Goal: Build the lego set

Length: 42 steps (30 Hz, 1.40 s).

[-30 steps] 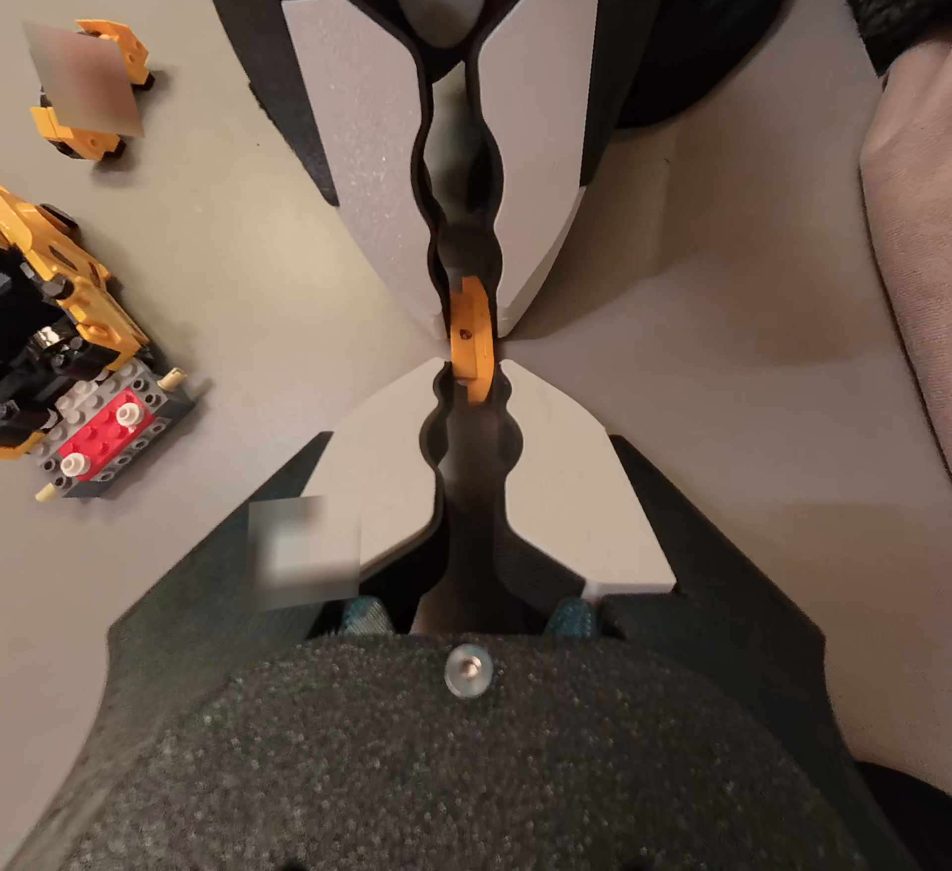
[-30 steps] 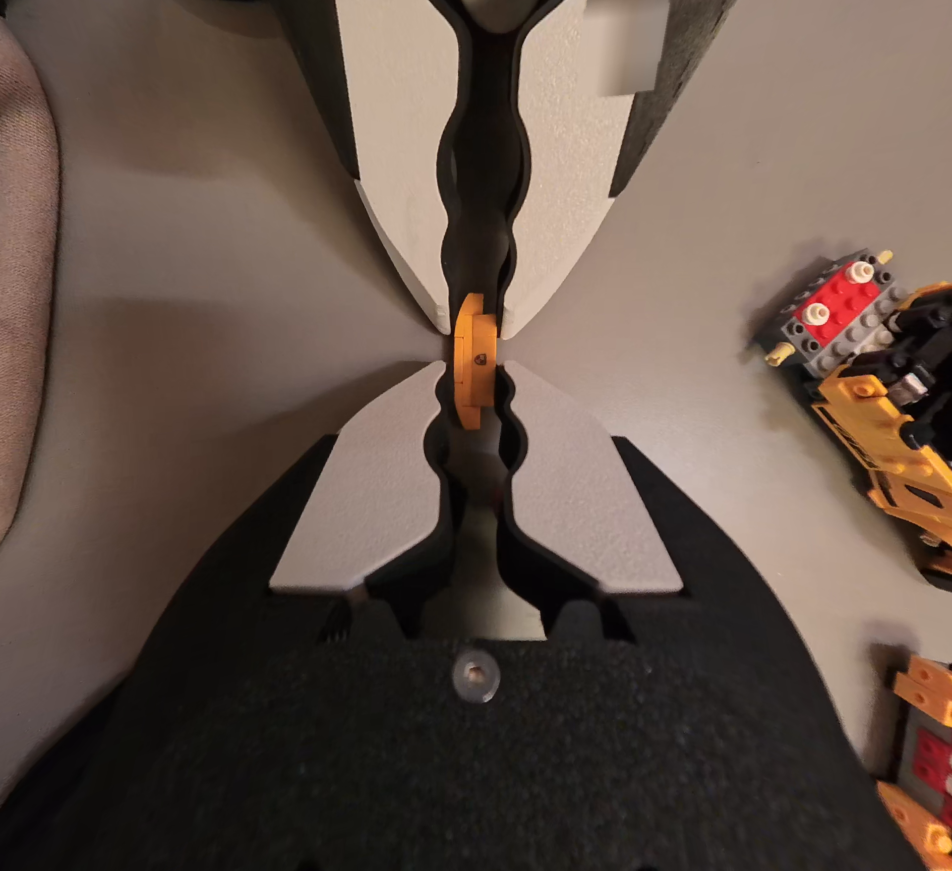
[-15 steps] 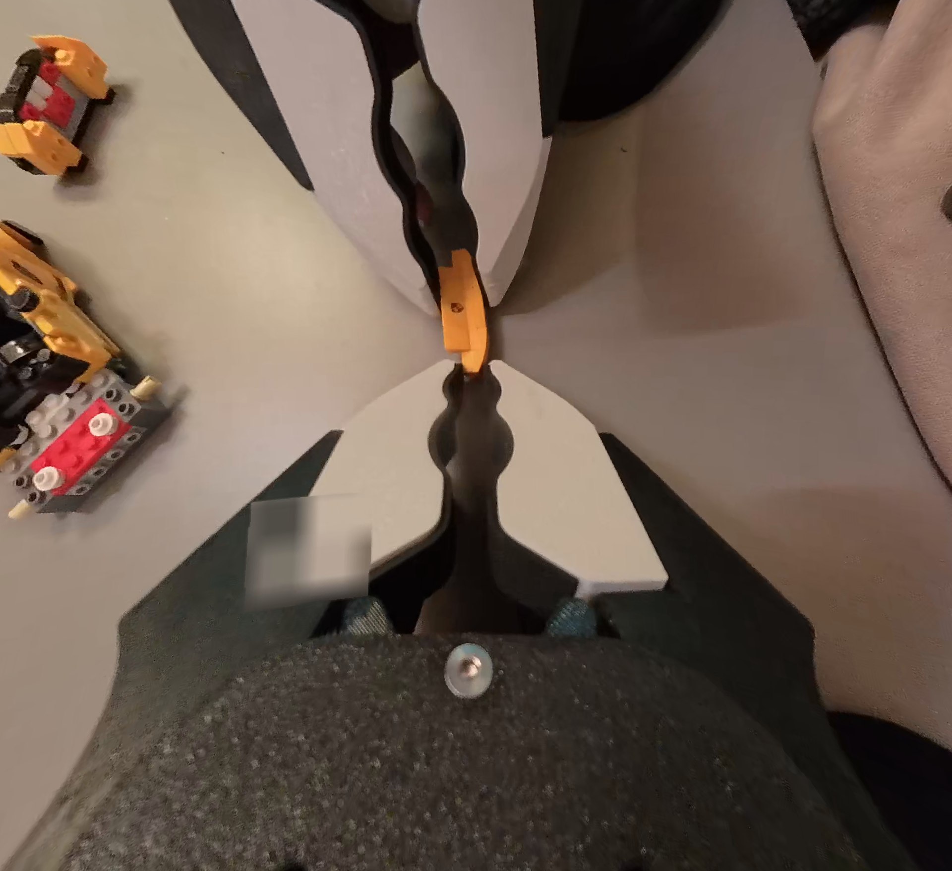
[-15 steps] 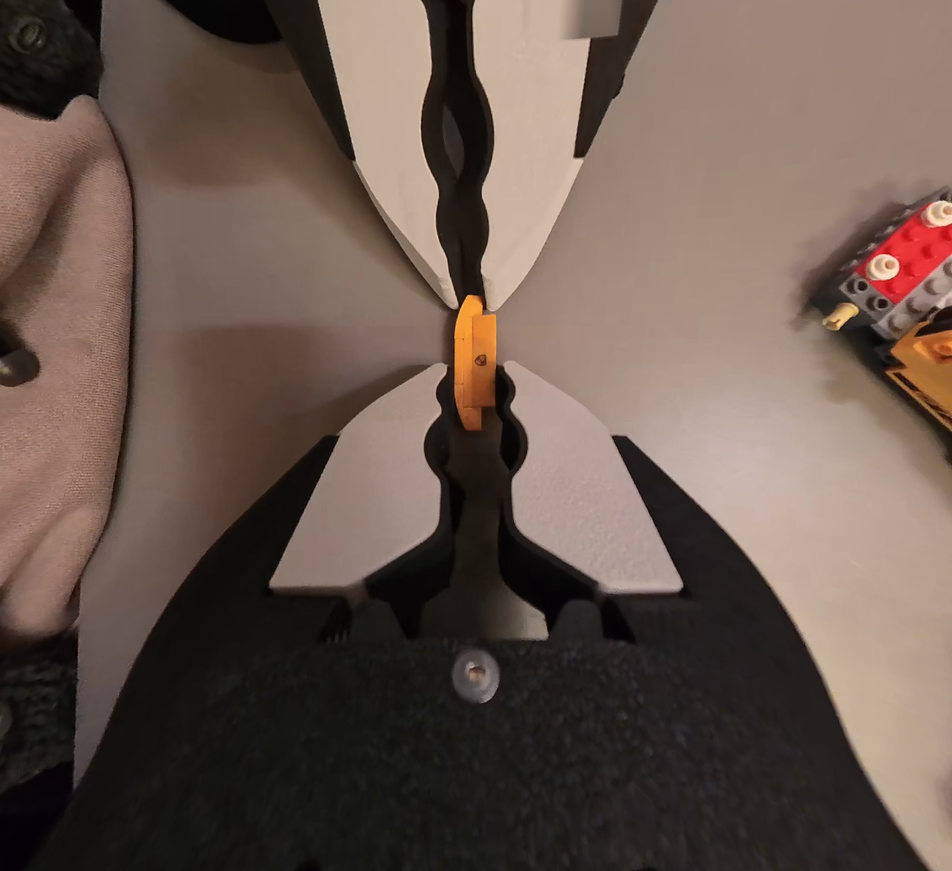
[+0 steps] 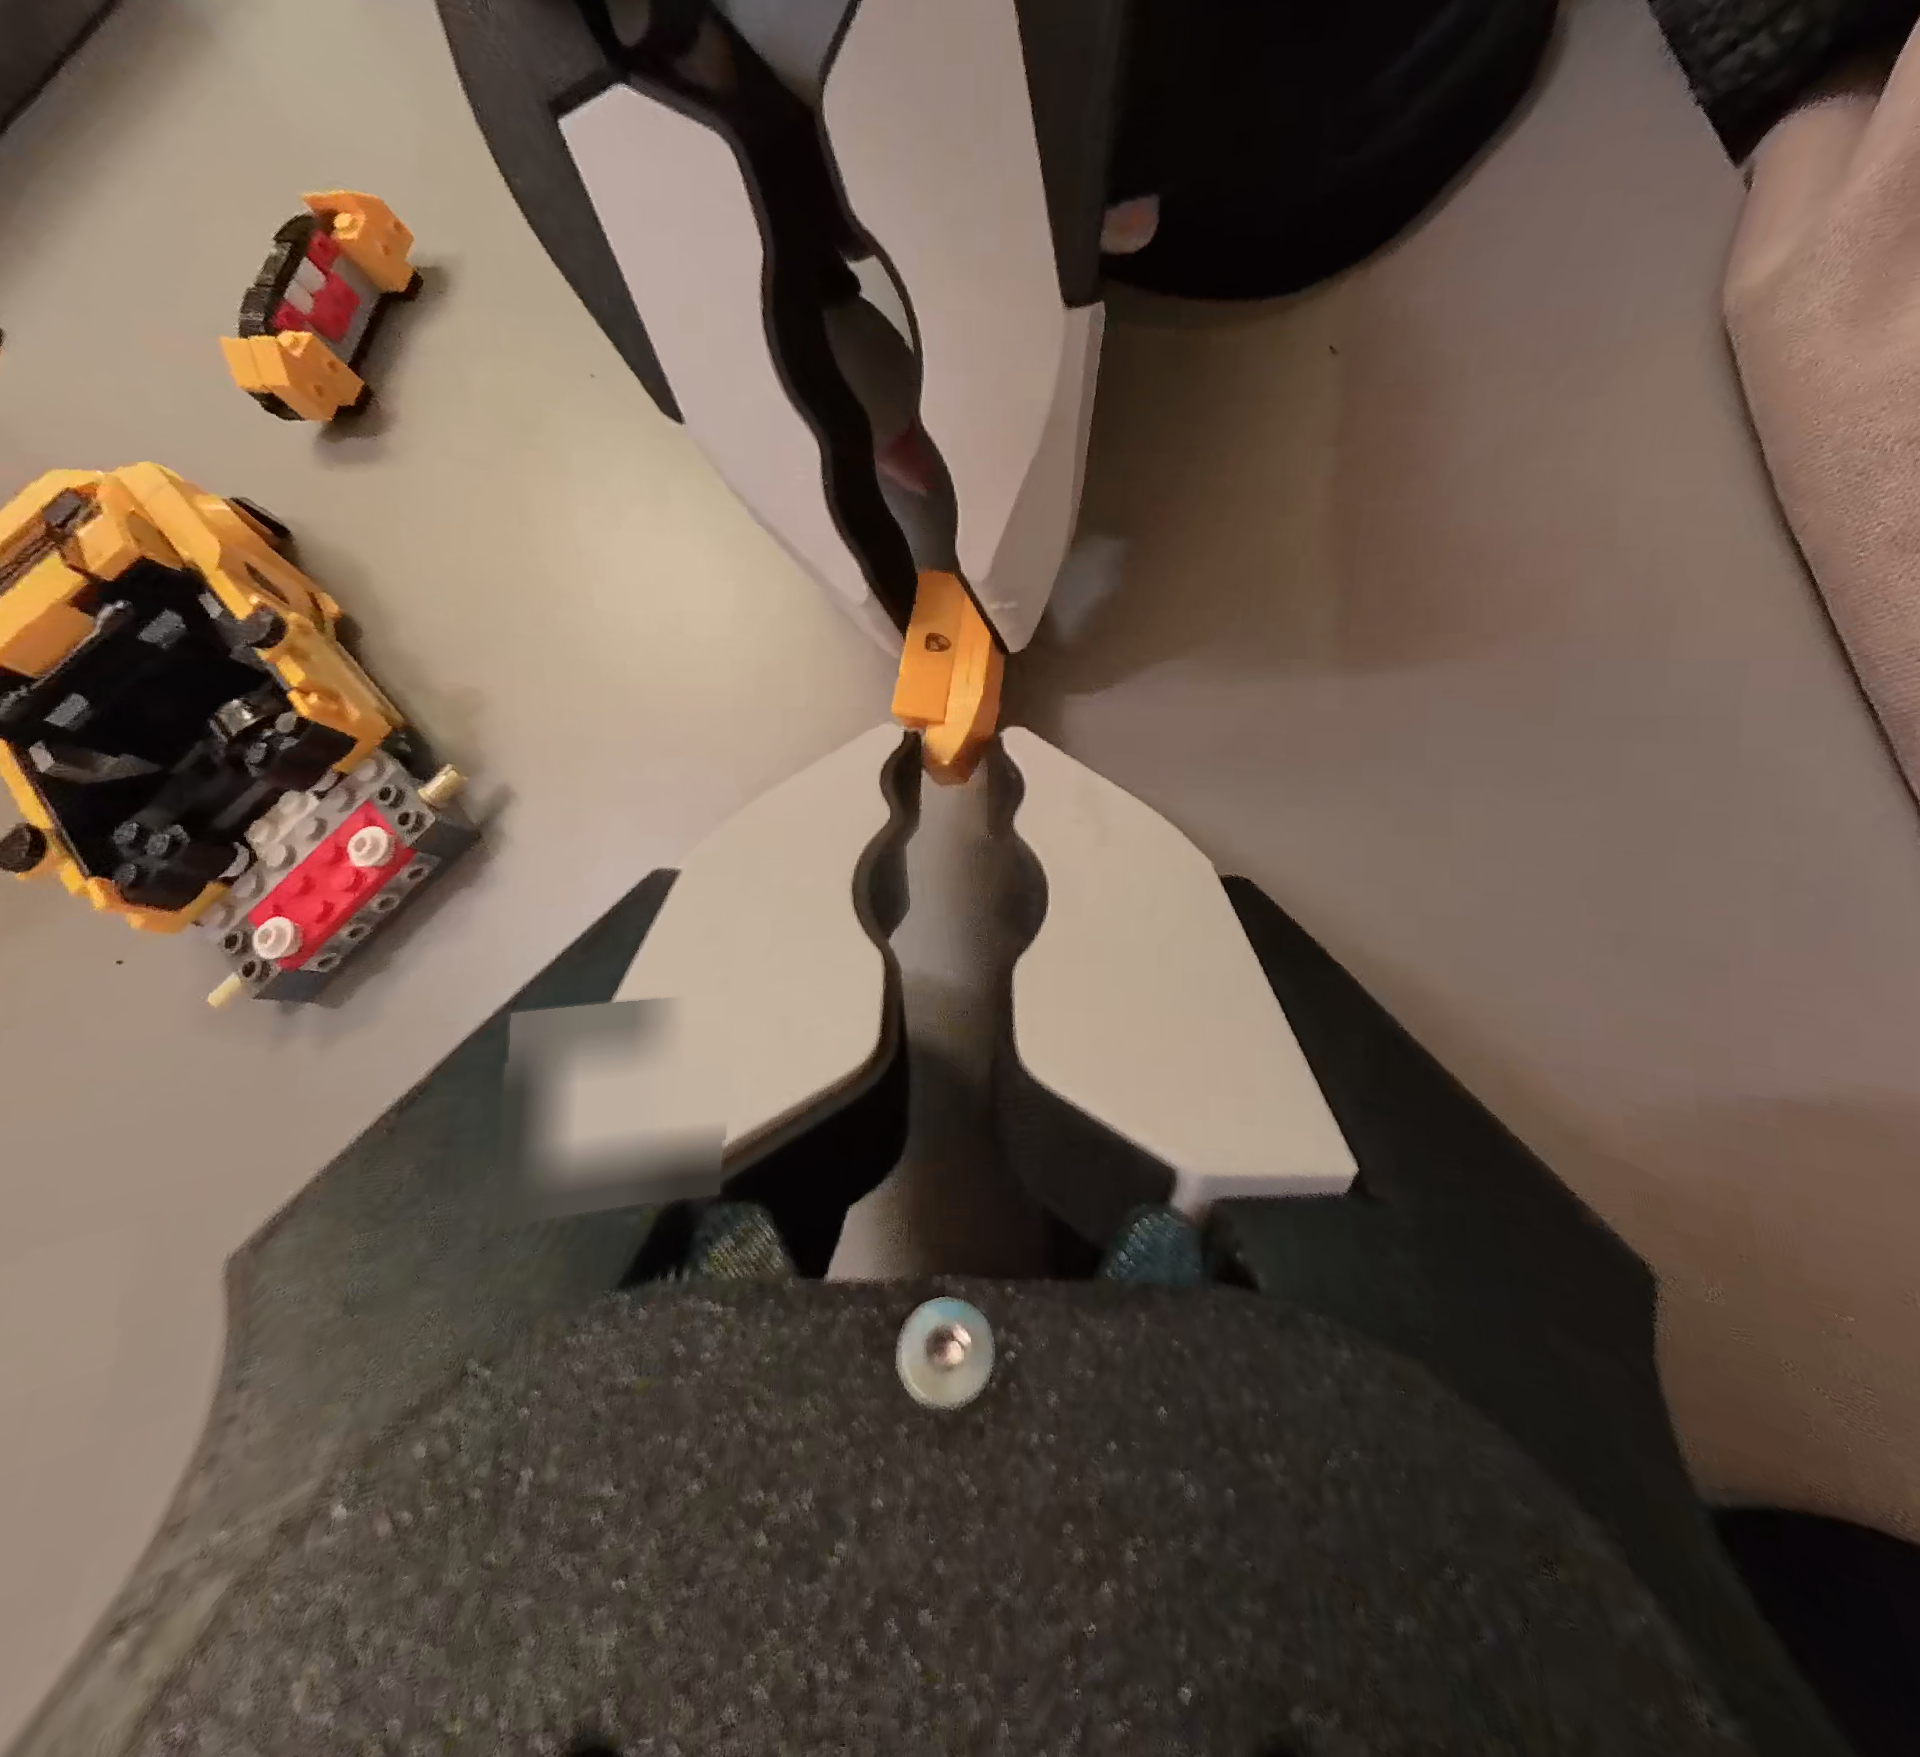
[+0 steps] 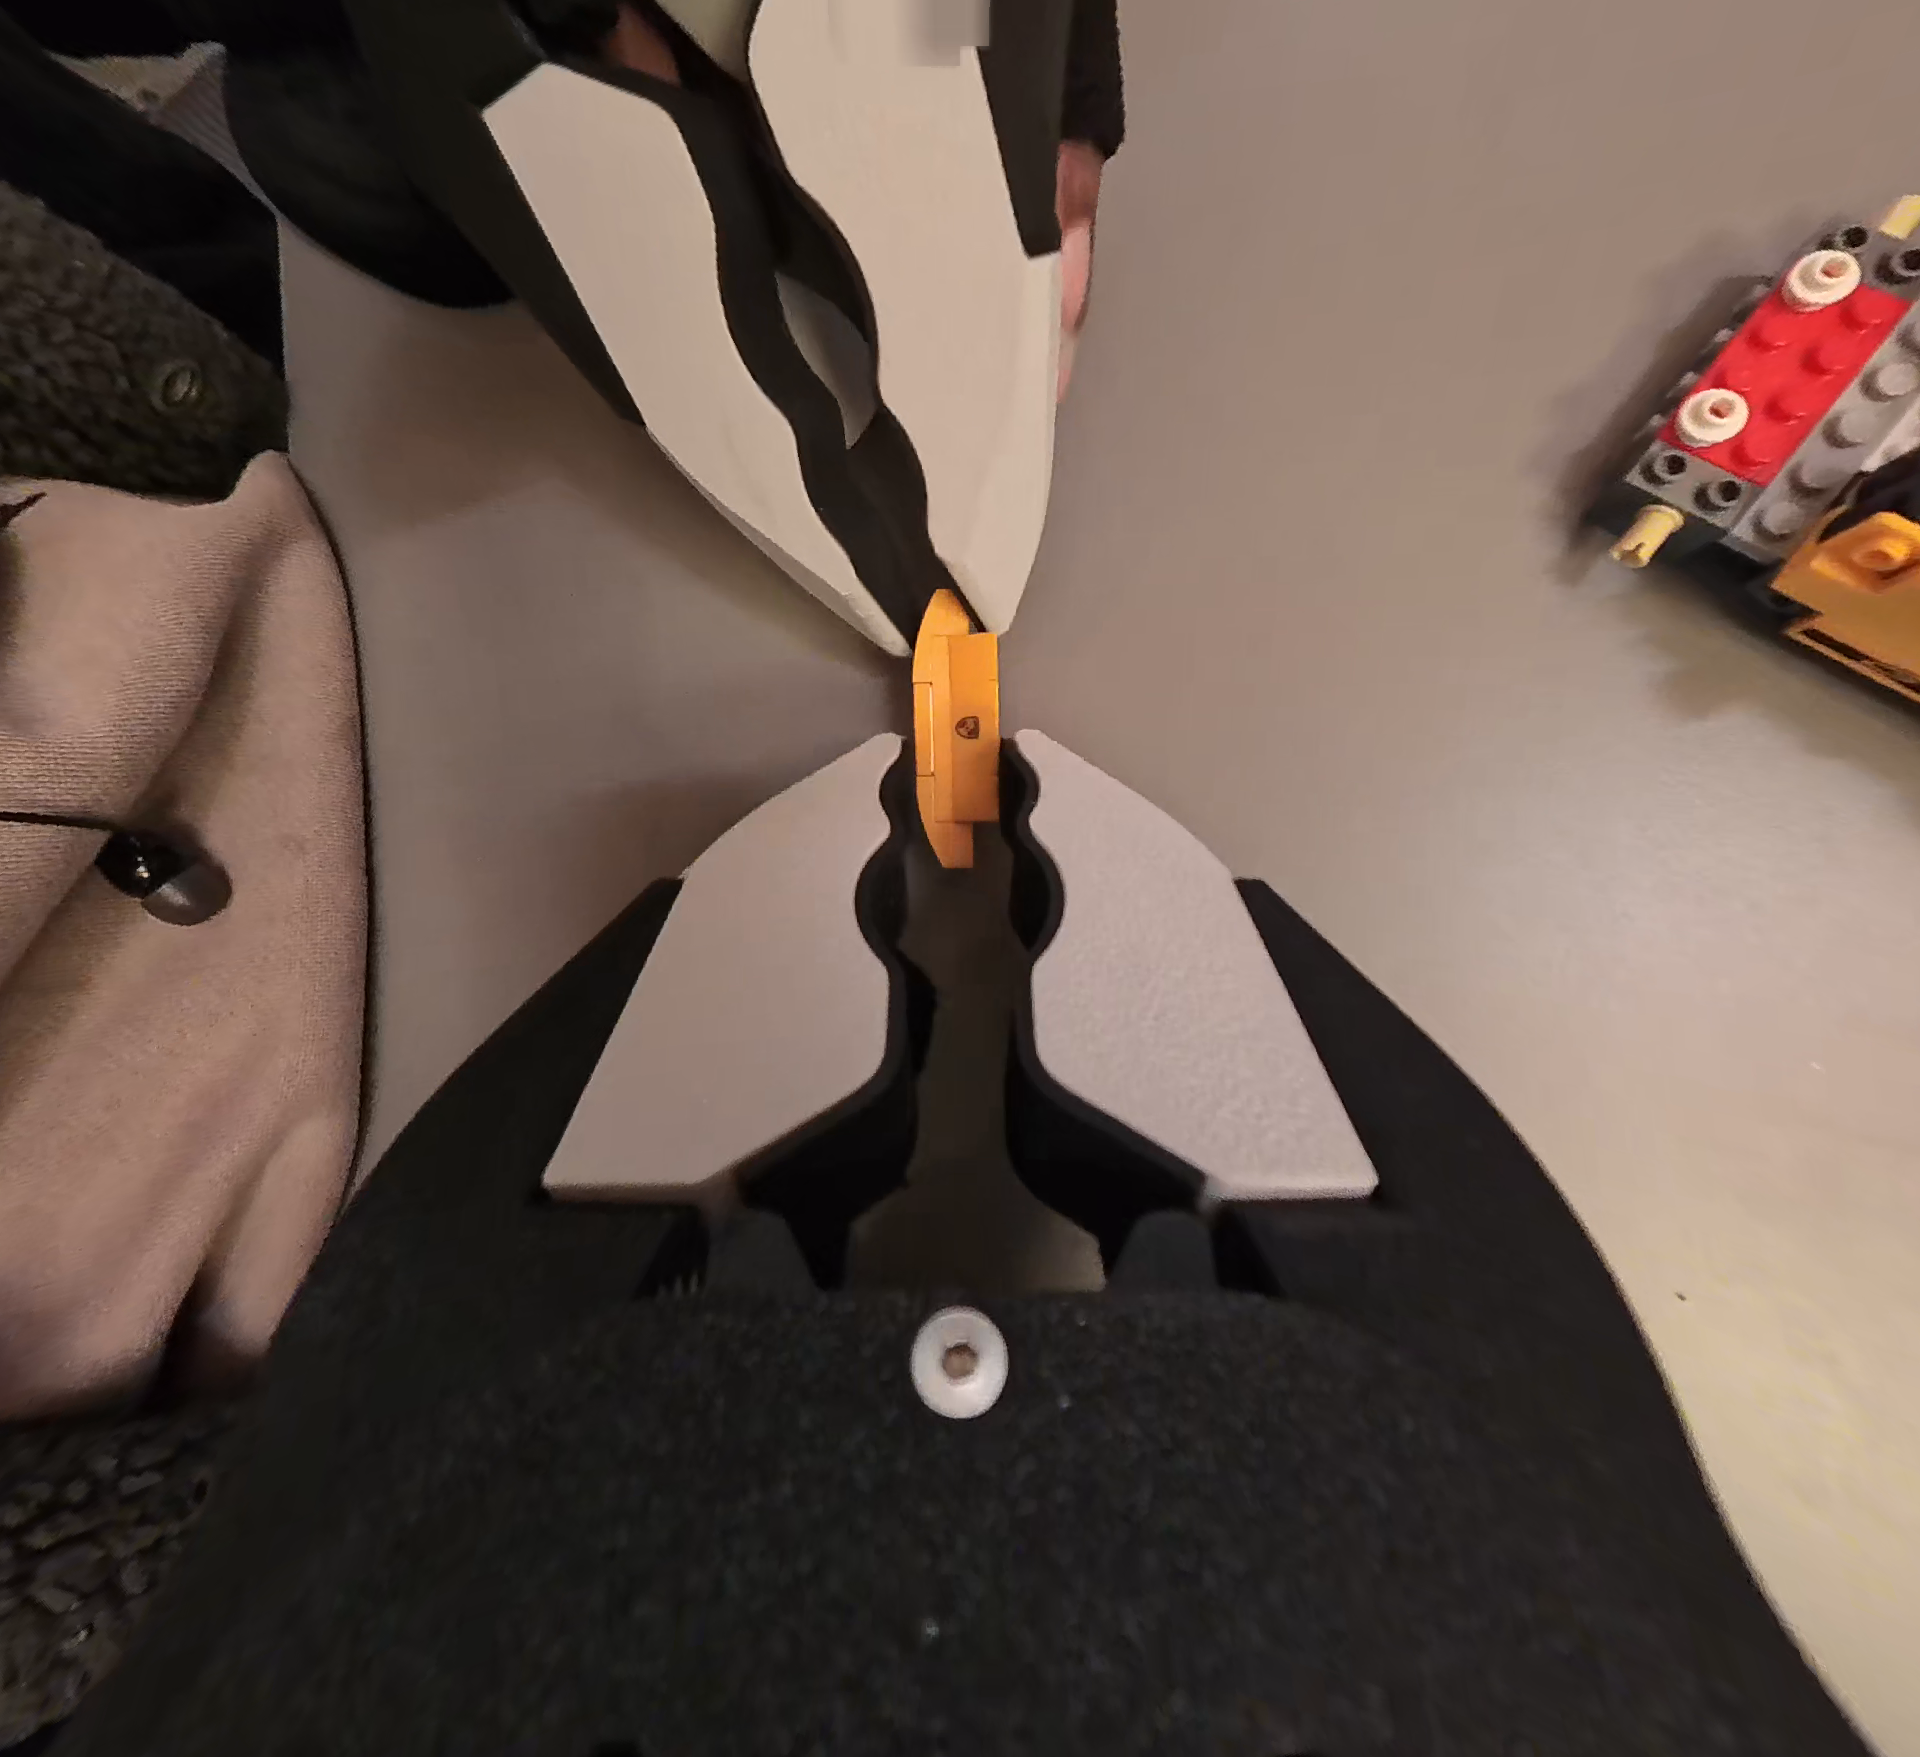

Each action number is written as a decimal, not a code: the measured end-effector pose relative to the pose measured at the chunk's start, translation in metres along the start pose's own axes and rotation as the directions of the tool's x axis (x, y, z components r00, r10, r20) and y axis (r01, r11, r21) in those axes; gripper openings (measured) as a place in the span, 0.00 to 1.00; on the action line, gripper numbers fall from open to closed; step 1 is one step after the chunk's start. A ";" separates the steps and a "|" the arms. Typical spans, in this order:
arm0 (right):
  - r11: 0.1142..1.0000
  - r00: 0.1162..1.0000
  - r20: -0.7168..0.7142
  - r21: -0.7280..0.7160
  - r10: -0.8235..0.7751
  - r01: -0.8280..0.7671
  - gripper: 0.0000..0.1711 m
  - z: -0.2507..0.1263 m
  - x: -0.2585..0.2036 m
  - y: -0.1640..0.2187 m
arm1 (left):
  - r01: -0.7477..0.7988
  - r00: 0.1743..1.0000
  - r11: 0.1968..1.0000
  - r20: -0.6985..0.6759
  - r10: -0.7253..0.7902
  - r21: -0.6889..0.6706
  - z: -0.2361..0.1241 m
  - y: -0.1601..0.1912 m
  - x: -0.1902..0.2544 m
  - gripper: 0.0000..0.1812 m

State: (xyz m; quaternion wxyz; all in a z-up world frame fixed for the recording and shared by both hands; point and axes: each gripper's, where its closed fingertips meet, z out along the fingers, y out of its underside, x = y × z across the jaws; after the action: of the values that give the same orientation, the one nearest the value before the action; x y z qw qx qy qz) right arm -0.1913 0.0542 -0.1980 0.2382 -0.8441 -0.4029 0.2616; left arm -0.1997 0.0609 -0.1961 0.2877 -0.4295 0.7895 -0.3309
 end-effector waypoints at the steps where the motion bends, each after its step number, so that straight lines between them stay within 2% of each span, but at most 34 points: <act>1: 1.000 1.000 0.003 0.003 0.004 -0.004 0.09 0.000 0.000 0.000 | 0.008 1.000 1.000 -0.005 -0.008 0.003 -0.001 0.000 0.000 0.06; 5: 1.000 1.000 -0.008 -0.008 -0.008 0.008 0.09 0.002 0.000 0.002 | 0.067 0.996 0.998 -0.051 -0.067 -0.005 -0.001 0.002 0.003 0.06; 12: 0.997 0.994 -0.078 0.016 -0.078 0.079 0.17 -0.003 0.007 -0.003 | 0.214 0.970 0.976 -0.107 -0.217 -0.037 -0.002 0.009 0.002 0.05; 16: 0.968 0.960 -0.145 0.044 -0.239 0.248 0.18 -0.008 0.002 -0.012 | 0.296 0.947 0.954 -0.112 -0.300 -0.049 -0.005 0.012 -0.001 0.05; 19: 0.913 0.888 -0.244 0.023 -0.390 0.407 0.19 -0.008 0.001 -0.019 | 0.371 0.919 0.928 -0.126 -0.374 -0.041 -0.007 0.012 -0.005 0.05; 21: 0.890 0.856 -0.286 0.020 -0.432 0.455 0.18 -0.006 0.000 -0.024 | 0.420 0.896 0.907 -0.147 -0.420 -0.034 -0.010 0.011 -0.005 0.05; 25: 0.877 0.832 -0.306 -0.019 -0.463 0.481 0.14 0.002 0.002 -0.022 | 0.470 0.867 0.882 -0.183 -0.464 -0.008 -0.013 0.006 -0.006 0.05; 31: 0.869 0.818 -0.326 -0.016 -0.473 0.495 0.06 0.004 0.005 -0.023 | 0.469 0.865 0.883 -0.197 -0.462 -0.014 -0.013 0.005 -0.003 0.05; 42: 0.874 0.837 -0.286 -0.008 -0.468 0.486 0.05 0.006 0.002 -0.019 | 0.449 0.872 0.893 -0.204 -0.444 -0.026 -0.011 0.006 0.001 0.05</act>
State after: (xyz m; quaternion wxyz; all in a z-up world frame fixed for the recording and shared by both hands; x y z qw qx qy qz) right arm -0.2045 0.0677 -0.1910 0.3774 -0.7372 -0.5539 0.0857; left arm -0.2111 0.0658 -0.1943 0.1256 -0.5605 0.6908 -0.4392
